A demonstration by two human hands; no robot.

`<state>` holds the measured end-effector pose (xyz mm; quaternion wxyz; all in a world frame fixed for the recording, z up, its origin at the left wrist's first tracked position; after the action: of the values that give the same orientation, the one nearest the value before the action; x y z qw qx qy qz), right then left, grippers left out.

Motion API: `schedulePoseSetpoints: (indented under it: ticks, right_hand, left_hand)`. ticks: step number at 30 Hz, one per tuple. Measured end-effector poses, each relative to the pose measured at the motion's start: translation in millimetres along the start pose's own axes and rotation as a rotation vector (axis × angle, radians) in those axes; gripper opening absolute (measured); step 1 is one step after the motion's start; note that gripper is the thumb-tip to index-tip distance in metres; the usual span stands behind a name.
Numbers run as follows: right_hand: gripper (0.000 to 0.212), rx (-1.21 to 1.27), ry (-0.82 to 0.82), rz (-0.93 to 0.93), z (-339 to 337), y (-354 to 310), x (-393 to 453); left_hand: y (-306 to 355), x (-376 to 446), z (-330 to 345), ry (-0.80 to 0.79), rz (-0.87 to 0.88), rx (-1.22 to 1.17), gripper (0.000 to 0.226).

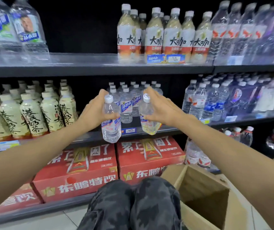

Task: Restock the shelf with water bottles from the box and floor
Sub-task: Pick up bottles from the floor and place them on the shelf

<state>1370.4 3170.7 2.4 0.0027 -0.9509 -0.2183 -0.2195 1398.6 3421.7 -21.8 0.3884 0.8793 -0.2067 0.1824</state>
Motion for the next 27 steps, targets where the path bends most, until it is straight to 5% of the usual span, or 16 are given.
schedulePoseSetpoints:
  ticks: [18,27]
  right_hand:
    - [0.07,-0.092,0.091,0.108,37.3,101.6,32.0]
    - [0.063,0.205,0.012,0.234,87.1,138.6,47.0]
  left_hand:
    - [25.2,105.7,99.3,-0.038,0.105,0.046,0.064]
    - [4.4,149.6,146.0,-0.073,-0.028,0.115,0.075]
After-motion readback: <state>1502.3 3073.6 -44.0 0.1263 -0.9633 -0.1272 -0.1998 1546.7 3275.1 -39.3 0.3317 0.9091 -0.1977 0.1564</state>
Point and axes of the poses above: each hand's wrist, its own x-axis towards the middle knuckle, its own z-axis out of the palm, y = z × x, the point moved 1 cm from there along x, towards the middle knuckle, and after that the axes turned 11 degrees about -x, right-handed, at the moved point
